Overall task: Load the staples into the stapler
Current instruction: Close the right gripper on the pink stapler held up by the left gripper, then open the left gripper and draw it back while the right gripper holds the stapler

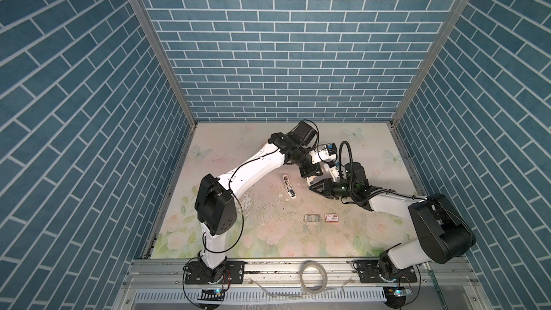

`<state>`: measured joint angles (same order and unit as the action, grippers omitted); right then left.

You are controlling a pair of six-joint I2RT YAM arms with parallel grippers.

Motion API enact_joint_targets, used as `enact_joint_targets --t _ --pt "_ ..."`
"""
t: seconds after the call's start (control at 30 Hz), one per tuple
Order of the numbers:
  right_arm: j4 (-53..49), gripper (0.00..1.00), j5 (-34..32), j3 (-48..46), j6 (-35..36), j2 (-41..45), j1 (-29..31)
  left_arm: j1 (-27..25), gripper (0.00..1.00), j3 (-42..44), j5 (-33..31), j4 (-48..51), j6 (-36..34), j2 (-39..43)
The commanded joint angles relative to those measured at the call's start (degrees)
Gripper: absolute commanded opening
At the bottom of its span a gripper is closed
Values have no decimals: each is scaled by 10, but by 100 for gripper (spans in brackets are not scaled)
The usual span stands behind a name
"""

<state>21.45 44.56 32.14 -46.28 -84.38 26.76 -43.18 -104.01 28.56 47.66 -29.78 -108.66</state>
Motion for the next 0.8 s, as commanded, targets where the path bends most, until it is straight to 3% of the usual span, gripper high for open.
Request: enact_joint_targets --t 0.0,0.37,0.77 --pt "-5 43 -17 -24 15 42 -12 14 0 -13 25 13 4 6" --pt "-22 58 62 -15 47 160 -27 58 0 -83 194 94 20 -36" --pt "-54 60 74 9 52 228 -27 70 0 -108 300 117 35 -57"
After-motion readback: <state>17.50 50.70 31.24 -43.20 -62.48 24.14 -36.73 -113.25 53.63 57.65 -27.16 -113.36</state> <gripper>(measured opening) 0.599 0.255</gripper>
